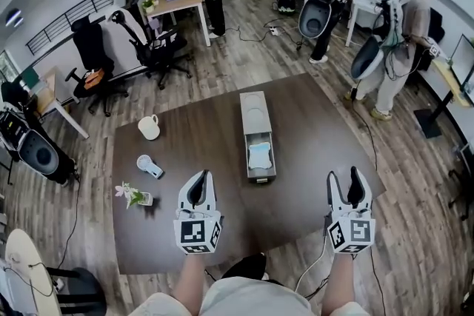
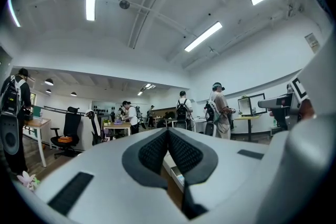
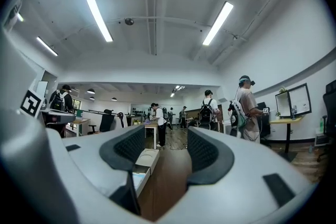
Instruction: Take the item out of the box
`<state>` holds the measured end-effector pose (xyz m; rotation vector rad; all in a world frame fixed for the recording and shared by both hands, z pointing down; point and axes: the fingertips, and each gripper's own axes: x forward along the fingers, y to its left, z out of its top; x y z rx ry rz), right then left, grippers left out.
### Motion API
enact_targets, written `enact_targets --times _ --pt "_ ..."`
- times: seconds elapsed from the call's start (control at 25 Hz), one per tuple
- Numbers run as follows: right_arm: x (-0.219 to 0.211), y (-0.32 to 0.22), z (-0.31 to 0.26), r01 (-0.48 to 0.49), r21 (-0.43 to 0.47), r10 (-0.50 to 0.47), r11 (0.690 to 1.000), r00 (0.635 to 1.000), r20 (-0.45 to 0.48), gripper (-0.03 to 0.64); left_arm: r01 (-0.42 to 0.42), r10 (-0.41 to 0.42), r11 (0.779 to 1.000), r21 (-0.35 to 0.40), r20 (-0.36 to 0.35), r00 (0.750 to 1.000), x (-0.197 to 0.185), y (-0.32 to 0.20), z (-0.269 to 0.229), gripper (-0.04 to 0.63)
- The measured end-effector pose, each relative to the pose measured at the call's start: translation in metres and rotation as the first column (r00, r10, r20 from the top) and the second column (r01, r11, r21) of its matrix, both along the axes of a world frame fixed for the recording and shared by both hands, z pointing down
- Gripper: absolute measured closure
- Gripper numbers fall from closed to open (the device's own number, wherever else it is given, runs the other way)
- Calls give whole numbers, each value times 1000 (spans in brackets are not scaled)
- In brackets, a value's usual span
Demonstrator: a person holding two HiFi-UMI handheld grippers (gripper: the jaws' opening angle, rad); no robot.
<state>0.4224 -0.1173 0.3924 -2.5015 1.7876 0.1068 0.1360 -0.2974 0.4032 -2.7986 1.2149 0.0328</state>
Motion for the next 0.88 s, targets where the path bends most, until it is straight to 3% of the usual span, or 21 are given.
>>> enact_targets --times 0.44,0.88 --pt "5 -107 -25 112 5 -112 994 992 -62 359 114 -114 993 3 -39 993 -16 -74 -7 595" --pt "-21 -210 -31 267 -21 -268 963 959 -91 359 251 -252 968 -14 -48 967 -58 -124 -5 595"
